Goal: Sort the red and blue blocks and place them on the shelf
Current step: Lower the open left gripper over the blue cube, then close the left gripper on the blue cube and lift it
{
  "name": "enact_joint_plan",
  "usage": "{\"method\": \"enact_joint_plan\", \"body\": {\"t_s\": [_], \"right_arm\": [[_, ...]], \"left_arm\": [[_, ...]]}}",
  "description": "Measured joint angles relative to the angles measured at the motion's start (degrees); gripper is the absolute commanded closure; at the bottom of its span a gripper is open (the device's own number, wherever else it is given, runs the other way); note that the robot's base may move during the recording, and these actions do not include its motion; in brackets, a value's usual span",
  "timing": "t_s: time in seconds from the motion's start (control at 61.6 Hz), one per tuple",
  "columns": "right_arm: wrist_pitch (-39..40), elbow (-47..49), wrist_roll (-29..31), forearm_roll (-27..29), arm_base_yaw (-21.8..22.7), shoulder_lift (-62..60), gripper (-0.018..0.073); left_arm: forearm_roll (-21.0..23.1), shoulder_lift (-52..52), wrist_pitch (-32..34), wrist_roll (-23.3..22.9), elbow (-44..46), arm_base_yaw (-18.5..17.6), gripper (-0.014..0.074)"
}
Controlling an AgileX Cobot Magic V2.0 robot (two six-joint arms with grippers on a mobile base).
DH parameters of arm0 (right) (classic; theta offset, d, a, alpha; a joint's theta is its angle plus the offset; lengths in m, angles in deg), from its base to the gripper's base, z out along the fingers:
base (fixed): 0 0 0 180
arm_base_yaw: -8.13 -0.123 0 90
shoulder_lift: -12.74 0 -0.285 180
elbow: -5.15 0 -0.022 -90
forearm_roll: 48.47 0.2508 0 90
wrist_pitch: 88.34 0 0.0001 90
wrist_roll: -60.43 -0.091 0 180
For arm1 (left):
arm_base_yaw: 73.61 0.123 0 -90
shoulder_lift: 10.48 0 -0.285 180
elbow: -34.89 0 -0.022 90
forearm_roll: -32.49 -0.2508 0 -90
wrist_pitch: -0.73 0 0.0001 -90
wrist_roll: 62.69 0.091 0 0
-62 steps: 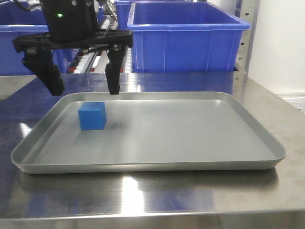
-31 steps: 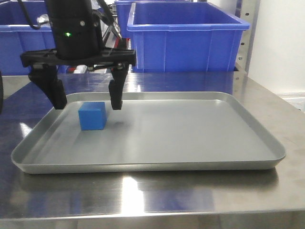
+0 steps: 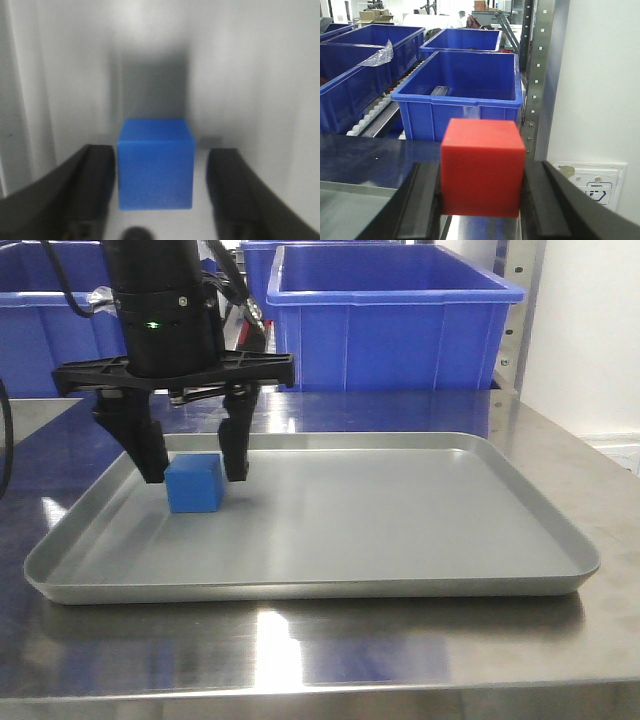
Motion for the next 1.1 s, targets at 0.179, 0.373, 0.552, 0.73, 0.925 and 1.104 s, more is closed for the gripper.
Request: {"method": "enact_joint_plan", "body": {"t_s": [0.179, 0.373, 0.552, 0.73, 0.925, 1.104], "right_arm": [[0.0, 0.0, 0.0, 0.0, 0.0, 0.0, 0.0302], [0.0, 0.0, 0.0, 0.0, 0.0, 0.0, 0.0302], [0.0, 0.0, 0.0, 0.0, 0.0, 0.0, 0.0302], [0.0, 0.0, 0.0, 0.0, 0.0, 0.0, 0.0302], [0.0, 0.0, 0.0, 0.0, 0.0, 0.0, 0.0302], [0.0, 0.0, 0.0, 0.0, 0.0, 0.0, 0.0302]], "left_arm": [[0.36, 0.0, 0.0, 0.0, 0.0, 0.0, 0.04], [-0.97, -0.55, -0.11, 0.0, 0.0, 0.0, 0.0447], [-3.1, -5.52, -0.22, 0.0, 0.0, 0.0, 0.0447], [-3.09, -13.25, 0.95, 0.57, -1.07, 1.22, 0.0447], [-1.73, -23.52, 9.06, 5.59, -8.8, 5.66, 0.0447], [0.36, -32.89, 18.78, 12.11, -18.71, 10.89, 0.0447]]}}
